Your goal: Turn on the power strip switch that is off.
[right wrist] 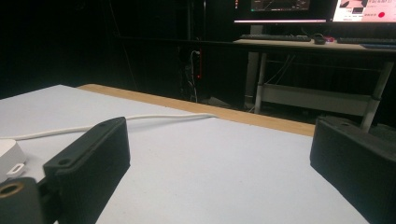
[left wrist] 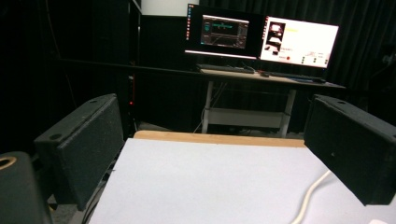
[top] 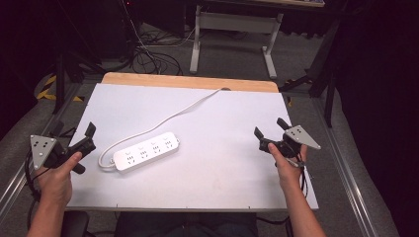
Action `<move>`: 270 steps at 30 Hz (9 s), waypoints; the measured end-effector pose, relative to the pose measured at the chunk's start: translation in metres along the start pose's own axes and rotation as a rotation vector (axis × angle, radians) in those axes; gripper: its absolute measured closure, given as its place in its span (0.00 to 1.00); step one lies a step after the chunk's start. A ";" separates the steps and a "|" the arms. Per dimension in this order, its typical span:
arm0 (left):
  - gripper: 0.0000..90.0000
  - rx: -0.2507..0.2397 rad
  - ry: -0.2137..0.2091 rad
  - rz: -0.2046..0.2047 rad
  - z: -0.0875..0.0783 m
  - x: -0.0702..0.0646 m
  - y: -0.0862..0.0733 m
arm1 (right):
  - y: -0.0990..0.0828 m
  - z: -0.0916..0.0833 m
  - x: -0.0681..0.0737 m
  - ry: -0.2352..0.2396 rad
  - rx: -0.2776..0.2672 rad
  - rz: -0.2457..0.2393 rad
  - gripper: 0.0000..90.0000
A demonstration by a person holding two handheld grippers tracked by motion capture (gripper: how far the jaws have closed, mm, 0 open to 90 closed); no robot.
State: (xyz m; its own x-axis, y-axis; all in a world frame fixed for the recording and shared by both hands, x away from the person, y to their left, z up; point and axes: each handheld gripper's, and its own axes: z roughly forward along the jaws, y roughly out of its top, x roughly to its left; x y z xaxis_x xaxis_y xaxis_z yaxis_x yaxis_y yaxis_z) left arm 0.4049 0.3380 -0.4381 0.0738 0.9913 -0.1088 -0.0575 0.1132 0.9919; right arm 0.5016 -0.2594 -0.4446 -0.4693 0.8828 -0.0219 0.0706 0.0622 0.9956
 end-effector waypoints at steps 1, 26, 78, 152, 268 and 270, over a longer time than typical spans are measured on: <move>0.07 -0.003 0.006 -0.008 0.000 0.000 0.000 | 0.000 0.000 0.000 0.002 0.001 0.002 0.06; 0.58 0.017 0.093 0.032 -0.003 0.005 0.002 | 0.001 -0.001 0.001 0.010 -0.009 -0.003 0.08; 1.00 0.208 -0.157 0.206 0.016 -0.029 0.001 | -0.001 0.000 0.002 0.022 -0.004 0.010 0.08; 1.00 0.526 -0.472 0.280 0.059 -0.073 -0.012 | 0.001 -0.004 0.000 0.011 -0.015 0.010 0.10; 1.00 0.850 -0.471 0.385 0.101 -0.126 -0.043 | 0.003 -0.009 0.004 0.000 -0.040 0.014 0.10; 1.00 0.855 -0.461 0.404 0.101 -0.129 -0.043 | 0.004 -0.010 0.004 -0.002 -0.040 0.016 0.10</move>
State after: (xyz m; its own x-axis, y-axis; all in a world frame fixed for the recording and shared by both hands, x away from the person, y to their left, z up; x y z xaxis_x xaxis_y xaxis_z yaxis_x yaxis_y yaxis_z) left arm 0.4985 0.1987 -0.4601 0.5879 0.8030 0.0979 0.5459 -0.4831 0.6846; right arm 0.4913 -0.2603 -0.4402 -0.4664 0.8846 -0.0061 0.0428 0.0295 0.9986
